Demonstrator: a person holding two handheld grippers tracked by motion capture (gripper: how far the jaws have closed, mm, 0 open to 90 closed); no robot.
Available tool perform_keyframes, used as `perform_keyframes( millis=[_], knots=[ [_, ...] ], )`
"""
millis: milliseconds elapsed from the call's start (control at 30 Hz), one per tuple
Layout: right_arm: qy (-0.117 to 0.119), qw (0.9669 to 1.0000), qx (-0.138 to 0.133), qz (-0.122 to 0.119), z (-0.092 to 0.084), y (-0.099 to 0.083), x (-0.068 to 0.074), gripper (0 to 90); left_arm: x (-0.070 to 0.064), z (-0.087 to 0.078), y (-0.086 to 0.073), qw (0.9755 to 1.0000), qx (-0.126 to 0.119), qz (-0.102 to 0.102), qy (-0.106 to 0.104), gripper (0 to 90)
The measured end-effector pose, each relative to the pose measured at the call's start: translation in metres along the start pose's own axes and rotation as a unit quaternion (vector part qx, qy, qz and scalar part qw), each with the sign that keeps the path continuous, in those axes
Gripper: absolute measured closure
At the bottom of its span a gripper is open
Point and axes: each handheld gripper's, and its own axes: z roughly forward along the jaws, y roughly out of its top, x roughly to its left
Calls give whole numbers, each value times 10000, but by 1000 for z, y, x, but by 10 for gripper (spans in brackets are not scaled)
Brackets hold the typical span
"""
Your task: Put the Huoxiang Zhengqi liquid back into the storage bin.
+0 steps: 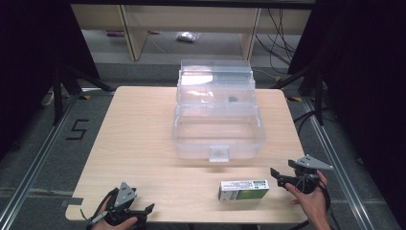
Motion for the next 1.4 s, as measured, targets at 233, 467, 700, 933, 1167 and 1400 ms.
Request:
perform_keyframes(
  millis=[233,467,700,933,1167,1400],
  knots=[
    [167,9995,-174,-221,-4,8,1,155,2,-1,0,9999,118,117,21,157],
    [390,9985,-125,-374,-12,19,5,162,1,1,0,9999,72,41,71,157],
    [551,9972,92,-507,-22,35,13,185,2,0,0,9999,123,88,-13,157],
    [807,9923,67,-937,-32,56,27,196,2,0,0,9999,124,92,-11,157],
    [1146,9851,246,-1262,-36,65,45,203,2,0,0,9999,131,99,-25,157],
    [1398,9758,468,-1616,-38,73,60,207,1,1,0,9998,175,114,-17,157]
  ],
)
